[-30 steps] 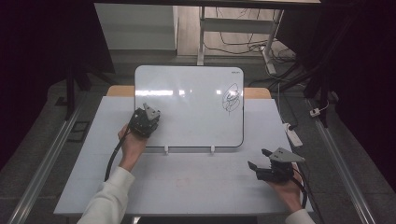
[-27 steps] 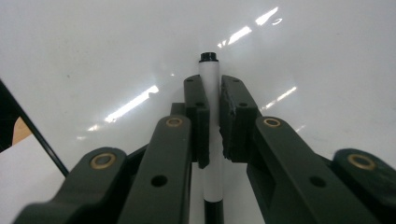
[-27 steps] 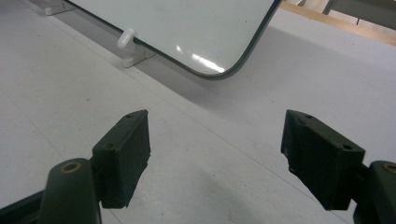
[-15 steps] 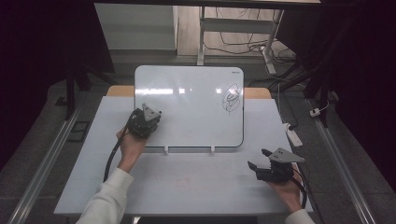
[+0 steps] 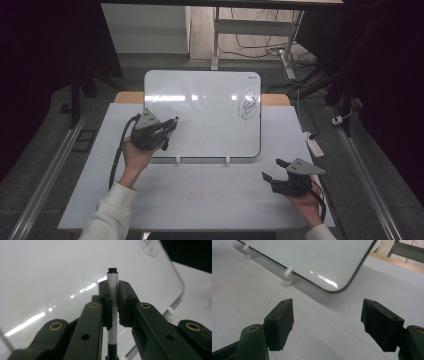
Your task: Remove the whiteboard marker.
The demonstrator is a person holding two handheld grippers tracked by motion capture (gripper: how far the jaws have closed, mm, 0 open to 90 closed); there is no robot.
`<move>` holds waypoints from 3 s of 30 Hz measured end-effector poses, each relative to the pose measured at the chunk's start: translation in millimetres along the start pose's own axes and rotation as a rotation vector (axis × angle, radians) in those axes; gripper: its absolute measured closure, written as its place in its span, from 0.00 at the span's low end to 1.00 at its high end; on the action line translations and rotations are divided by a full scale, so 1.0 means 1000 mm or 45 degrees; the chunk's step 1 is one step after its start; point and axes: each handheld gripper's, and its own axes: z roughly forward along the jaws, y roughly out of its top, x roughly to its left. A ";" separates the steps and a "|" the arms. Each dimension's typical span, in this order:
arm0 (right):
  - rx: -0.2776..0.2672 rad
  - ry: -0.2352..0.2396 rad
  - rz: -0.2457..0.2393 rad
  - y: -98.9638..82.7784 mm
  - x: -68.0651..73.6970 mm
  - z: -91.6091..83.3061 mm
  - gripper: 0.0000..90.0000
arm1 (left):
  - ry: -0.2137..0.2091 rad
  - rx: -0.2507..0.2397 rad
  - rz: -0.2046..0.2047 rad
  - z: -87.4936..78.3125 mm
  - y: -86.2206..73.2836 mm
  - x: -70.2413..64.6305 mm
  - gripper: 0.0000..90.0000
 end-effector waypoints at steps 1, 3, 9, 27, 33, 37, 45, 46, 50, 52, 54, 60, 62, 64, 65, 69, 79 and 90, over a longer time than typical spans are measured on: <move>0.000 0.000 0.000 0.000 0.000 0.000 0.29 | -0.016 -0.003 0.011 0.001 0.002 -0.004 0.91; -0.006 0.032 0.001 0.005 0.005 0.003 0.29 | -0.059 -0.014 0.024 0.003 0.005 -0.013 0.91; -0.032 0.216 0.052 0.036 0.028 0.019 0.30 | -0.195 -0.023 0.129 0.014 0.015 -0.051 0.91; 0.034 0.436 0.190 0.088 0.082 0.071 0.43 | -0.316 -0.015 0.275 0.046 0.020 -0.117 0.91; 0.042 0.448 0.277 0.090 0.081 0.079 0.53 | -0.310 -0.017 0.283 0.047 0.021 -0.121 0.91; 0.035 0.473 0.313 0.091 0.082 0.083 0.63 | -0.302 -0.008 0.295 0.050 0.020 -0.123 0.91; 0.059 0.501 0.358 0.089 0.080 0.090 0.79 | -0.296 -0.004 0.305 0.054 0.019 -0.127 0.91; 0.067 0.506 0.375 0.088 0.079 0.091 0.80 | -0.287 -0.002 0.313 0.054 0.019 -0.128 0.91; 0.094 0.518 0.412 0.088 0.078 0.094 0.81 | -0.283 -0.003 0.316 0.056 0.019 -0.130 0.91; 0.106 0.513 0.413 0.087 0.078 0.096 0.82 | -0.277 -0.001 0.325 0.057 0.018 -0.131 0.91; 0.112 0.509 0.420 0.087 0.077 0.097 0.84 | -0.281 -0.004 0.321 0.056 0.018 -0.130 0.91; 0.105 0.506 0.422 0.086 0.075 0.096 0.86 | -0.318 -0.018 0.286 0.056 0.018 -0.128 0.87; 0.094 0.500 0.408 0.087 0.075 0.095 0.86 | -0.326 -0.025 0.267 0.053 0.018 -0.125 0.76; 0.073 0.493 0.400 0.088 0.074 0.092 0.86 | -0.318 -0.034 0.253 0.046 0.017 -0.120 0.66; 0.073 0.493 0.400 0.088 0.074 0.092 0.86 | -0.318 -0.034 0.253 0.046 0.017 -0.120 0.62; 0.017 0.478 0.396 0.088 0.066 0.085 0.86 | -0.256 -0.048 0.154 0.017 0.009 -0.093 0.51; -0.079 0.444 0.378 0.090 0.048 0.072 0.86 | -0.133 0.099 0.002 -0.034 -0.051 -0.048 0.41; -0.235 0.400 0.255 0.096 0.033 0.053 0.86 | -0.078 0.177 -0.044 -0.061 -0.103 -0.026 0.39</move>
